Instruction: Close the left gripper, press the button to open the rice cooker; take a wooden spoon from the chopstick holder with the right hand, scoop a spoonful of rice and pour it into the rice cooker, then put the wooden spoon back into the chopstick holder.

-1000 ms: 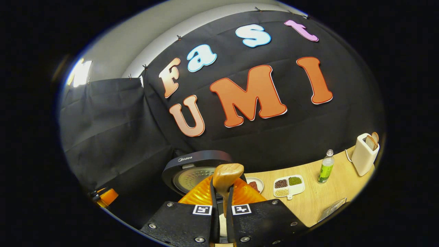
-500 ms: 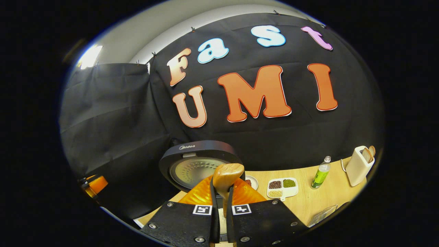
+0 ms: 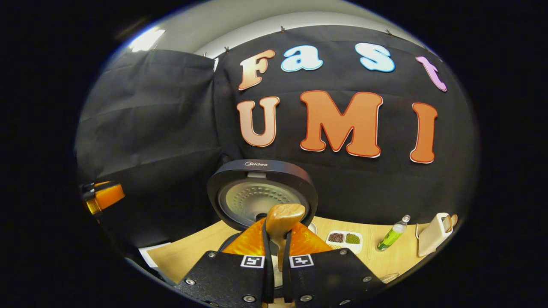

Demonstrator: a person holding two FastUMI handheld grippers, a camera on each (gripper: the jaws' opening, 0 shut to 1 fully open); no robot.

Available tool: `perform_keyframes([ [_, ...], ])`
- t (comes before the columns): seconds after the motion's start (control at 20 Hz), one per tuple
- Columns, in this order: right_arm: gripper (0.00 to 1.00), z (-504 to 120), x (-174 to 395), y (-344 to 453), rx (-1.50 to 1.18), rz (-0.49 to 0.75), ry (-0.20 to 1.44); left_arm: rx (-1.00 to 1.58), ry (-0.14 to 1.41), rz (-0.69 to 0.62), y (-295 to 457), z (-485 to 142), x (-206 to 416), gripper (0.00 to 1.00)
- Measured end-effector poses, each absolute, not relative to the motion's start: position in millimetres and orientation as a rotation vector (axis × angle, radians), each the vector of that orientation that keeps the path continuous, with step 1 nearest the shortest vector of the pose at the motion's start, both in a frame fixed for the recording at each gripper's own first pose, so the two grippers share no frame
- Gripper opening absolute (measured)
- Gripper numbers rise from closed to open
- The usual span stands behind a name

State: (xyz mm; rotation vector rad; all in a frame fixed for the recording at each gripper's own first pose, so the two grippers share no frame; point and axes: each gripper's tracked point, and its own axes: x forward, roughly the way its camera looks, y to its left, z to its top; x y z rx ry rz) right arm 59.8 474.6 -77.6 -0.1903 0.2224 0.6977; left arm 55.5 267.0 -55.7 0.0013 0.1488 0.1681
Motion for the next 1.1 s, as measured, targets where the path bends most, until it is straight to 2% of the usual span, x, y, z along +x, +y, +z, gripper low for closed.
perform_keyframes([
  [0.25, 0.07, -88.0, 50.2, 478.3, -0.269, 0.737, 0.222, 0.005, 0.151, 0.168, 266.9, -55.8, 56.0, 0.94],
  [0.55, 0.07, -73.8, 65.4, 457.5, -0.106, 0.686, 0.247, 0.007, 0.141, 0.157, 259.8, -50.3, 62.1, 0.94],
  [0.8, 0.07, -49.9, 94.7, 395.7, 0.026, 0.563, 0.223, 0.011, 0.131, 0.117, 237.8, -45.4, 81.6, 0.94],
  [1.1, 0.07, -54.7, 127.2, 272.1, 0.084, 0.340, 0.223, 0.016, 0.102, 0.042, 190.2, -32.9, 116.4, 0.93],
])
